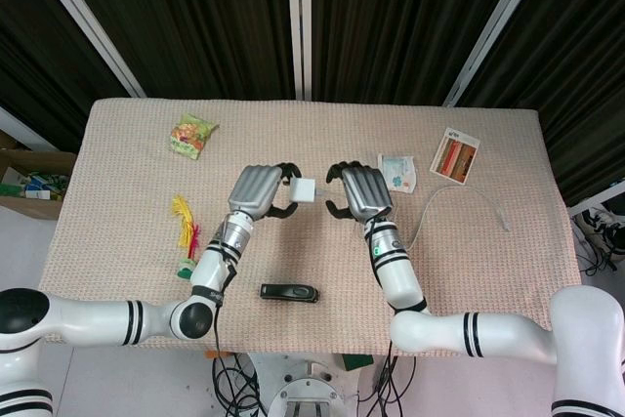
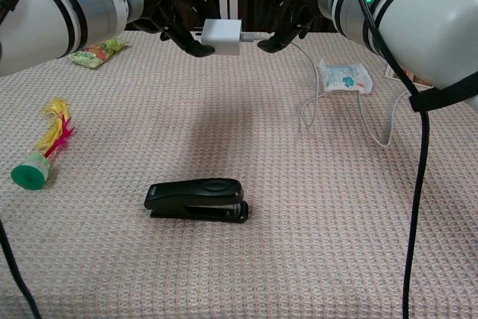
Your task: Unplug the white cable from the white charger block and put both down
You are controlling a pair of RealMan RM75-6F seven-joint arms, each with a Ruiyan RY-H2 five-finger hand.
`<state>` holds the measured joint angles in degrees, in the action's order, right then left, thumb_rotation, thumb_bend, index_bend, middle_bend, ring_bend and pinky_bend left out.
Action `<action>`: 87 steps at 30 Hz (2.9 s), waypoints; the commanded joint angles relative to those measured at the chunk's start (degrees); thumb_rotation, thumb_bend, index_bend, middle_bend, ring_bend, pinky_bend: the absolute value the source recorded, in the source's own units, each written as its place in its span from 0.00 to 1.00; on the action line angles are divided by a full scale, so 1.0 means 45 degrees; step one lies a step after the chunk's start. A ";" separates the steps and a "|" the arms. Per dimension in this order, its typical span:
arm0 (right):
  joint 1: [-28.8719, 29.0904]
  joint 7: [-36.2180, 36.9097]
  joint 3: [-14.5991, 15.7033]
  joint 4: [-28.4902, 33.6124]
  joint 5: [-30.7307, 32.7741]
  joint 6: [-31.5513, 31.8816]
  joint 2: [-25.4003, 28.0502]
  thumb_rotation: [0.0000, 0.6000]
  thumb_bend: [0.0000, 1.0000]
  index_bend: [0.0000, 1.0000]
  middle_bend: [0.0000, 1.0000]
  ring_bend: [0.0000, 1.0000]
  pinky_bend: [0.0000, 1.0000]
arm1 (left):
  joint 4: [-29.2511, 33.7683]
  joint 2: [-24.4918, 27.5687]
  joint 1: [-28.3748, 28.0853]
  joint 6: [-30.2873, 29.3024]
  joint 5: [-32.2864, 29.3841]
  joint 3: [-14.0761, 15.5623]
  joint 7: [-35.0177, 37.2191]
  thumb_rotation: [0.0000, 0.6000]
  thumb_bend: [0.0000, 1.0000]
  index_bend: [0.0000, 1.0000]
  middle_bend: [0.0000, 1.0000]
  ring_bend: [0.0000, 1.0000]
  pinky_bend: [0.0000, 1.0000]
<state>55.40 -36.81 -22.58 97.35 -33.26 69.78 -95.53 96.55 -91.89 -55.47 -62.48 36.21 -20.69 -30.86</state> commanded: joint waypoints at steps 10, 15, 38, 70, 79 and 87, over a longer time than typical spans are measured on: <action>0.0030 0.0164 0.0034 -0.0099 0.0113 -0.0102 -0.0106 1.00 0.33 0.51 0.39 0.27 0.43 | 0.0114 -0.0134 -0.0216 -0.0257 -0.0040 0.0135 -0.0096 0.95 0.49 0.55 0.51 0.79 1.00; 0.0041 0.0228 0.0008 -0.0057 0.0058 -0.0067 -0.0115 1.00 0.33 0.53 0.39 0.27 0.43 | 0.0132 -0.0243 -0.0365 -0.0385 -0.0014 0.0155 -0.0245 0.96 0.49 0.55 0.51 0.79 1.00; 0.0245 0.0079 -0.0004 -0.0497 0.0077 0.0174 -0.0466 1.00 0.43 0.71 0.43 0.31 0.44 | 0.0122 -0.0175 -0.0498 -0.0437 -0.0120 0.0411 -0.0385 0.96 0.49 0.55 0.51 0.79 1.00; 0.0147 0.0201 0.0252 -0.2429 0.1244 -0.1612 -0.0364 1.00 0.36 0.35 0.31 0.25 0.36 | -0.4110 -0.0890 0.0776 0.0882 0.1469 0.2042 0.0711 1.00 0.33 0.23 0.30 0.40 0.72; -0.0299 0.1117 0.0433 -0.2227 0.0146 -0.1785 0.0200 1.00 0.16 0.05 0.15 0.13 0.24 | -0.2103 0.1065 0.1611 0.0069 0.2320 0.1993 0.0913 1.00 0.29 0.20 0.24 0.26 0.44; -0.3024 0.3439 0.1535 0.1034 -0.3785 -0.0657 0.4166 1.00 0.19 0.10 0.18 0.13 0.24 | -0.0283 0.4132 0.3563 -0.1431 0.4529 0.2737 0.2305 1.00 0.29 0.20 0.24 0.24 0.36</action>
<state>47.62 -26.25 -18.72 95.92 -42.75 64.21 -84.40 92.52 -77.89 -42.94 -66.51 52.62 -10.34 -23.18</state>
